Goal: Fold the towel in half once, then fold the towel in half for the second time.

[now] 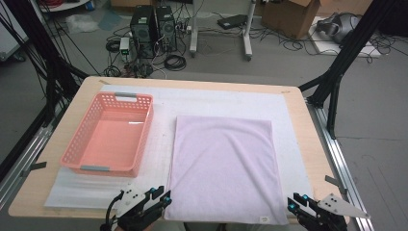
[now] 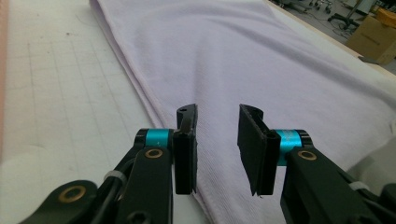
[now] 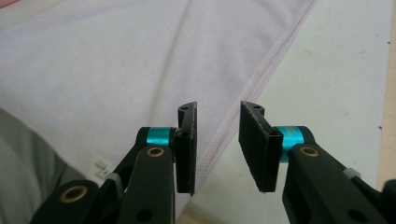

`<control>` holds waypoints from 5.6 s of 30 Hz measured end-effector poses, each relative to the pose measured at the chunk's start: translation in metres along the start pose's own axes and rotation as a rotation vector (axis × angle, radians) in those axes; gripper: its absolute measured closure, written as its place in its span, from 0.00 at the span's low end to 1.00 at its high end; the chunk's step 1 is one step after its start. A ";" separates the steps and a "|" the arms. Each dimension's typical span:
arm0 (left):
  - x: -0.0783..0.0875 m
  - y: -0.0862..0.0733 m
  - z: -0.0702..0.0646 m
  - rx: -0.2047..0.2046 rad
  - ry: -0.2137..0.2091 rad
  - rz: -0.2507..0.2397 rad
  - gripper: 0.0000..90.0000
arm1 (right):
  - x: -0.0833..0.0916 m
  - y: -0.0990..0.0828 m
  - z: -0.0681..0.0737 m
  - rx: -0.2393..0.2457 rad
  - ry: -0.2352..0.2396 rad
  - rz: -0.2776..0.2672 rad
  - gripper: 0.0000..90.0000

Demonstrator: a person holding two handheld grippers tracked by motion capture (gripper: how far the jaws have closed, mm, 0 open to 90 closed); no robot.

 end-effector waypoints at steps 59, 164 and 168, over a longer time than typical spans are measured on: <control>-0.154 0.064 0.153 0.138 0.244 0.136 0.76 | -0.173 0.068 -0.070 -0.071 -0.133 0.127 0.89; -0.201 0.096 0.192 0.106 0.131 0.157 0.48 | -0.242 0.121 -0.092 -0.078 -0.053 0.183 0.38; -0.204 0.095 0.190 0.009 0.163 0.200 0.71 | -0.250 0.118 -0.092 -0.042 -0.084 0.195 0.46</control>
Point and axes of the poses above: each handheld gripper's, and its own axes: x roughly backward along the jaws, y roughly out of its top, z roughly to its left, the point moved 9 cm from there along -x, roughly forward along the jaws, and after that the axes turned 11 degrees about -y, right-handed, at the moved point
